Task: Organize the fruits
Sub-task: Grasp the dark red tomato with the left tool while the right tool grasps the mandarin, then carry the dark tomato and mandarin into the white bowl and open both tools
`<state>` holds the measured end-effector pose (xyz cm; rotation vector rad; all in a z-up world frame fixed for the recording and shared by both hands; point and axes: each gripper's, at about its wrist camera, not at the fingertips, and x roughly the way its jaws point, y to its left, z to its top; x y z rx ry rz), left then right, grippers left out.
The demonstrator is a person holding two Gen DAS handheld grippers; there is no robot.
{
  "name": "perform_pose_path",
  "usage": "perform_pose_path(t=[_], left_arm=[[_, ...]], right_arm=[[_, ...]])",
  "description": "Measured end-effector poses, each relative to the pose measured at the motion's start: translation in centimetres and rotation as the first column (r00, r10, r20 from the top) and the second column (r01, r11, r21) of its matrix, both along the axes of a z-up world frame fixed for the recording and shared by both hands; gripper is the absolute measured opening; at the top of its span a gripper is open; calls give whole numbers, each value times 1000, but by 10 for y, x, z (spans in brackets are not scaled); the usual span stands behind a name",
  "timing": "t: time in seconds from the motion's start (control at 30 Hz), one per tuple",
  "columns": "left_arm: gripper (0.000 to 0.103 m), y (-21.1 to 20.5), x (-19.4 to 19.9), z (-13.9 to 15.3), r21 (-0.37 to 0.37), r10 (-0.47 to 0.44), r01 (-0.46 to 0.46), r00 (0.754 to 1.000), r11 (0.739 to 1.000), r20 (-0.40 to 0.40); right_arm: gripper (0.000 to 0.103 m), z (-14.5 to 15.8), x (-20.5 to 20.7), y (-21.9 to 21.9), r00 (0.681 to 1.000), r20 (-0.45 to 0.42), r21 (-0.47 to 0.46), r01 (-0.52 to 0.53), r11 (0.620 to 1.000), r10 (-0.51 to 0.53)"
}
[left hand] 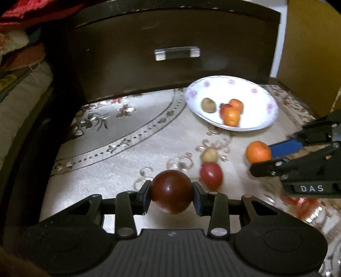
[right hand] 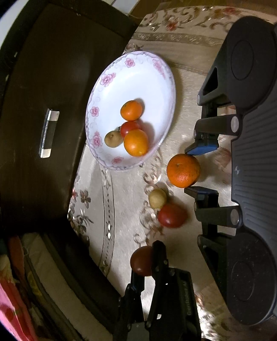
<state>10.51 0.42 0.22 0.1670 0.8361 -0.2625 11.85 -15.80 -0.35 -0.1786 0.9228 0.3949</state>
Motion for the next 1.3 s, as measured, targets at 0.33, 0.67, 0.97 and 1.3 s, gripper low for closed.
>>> perform_pose_path(t=[0.33, 0.67, 0.97, 1.3], left_arm=[[45, -31, -30, 19, -2, -70, 70, 997, 998, 16], [44, -54, -33, 28, 3, -116, 116, 993, 993, 35], [44, -62, -23, 29, 10, -118, 118, 992, 993, 38], [44, -70, -13, 29, 16, -122, 121, 992, 992, 42]], right_arm=[[28, 30, -44, -9, 997, 58, 28, 45, 999, -47], [28, 33, -59, -17, 992, 79, 20, 101, 995, -102], [28, 35, -53, -25, 986, 91, 41, 136, 990, -139], [28, 35, -47, -32, 981, 97, 47, 166, 985, -170]])
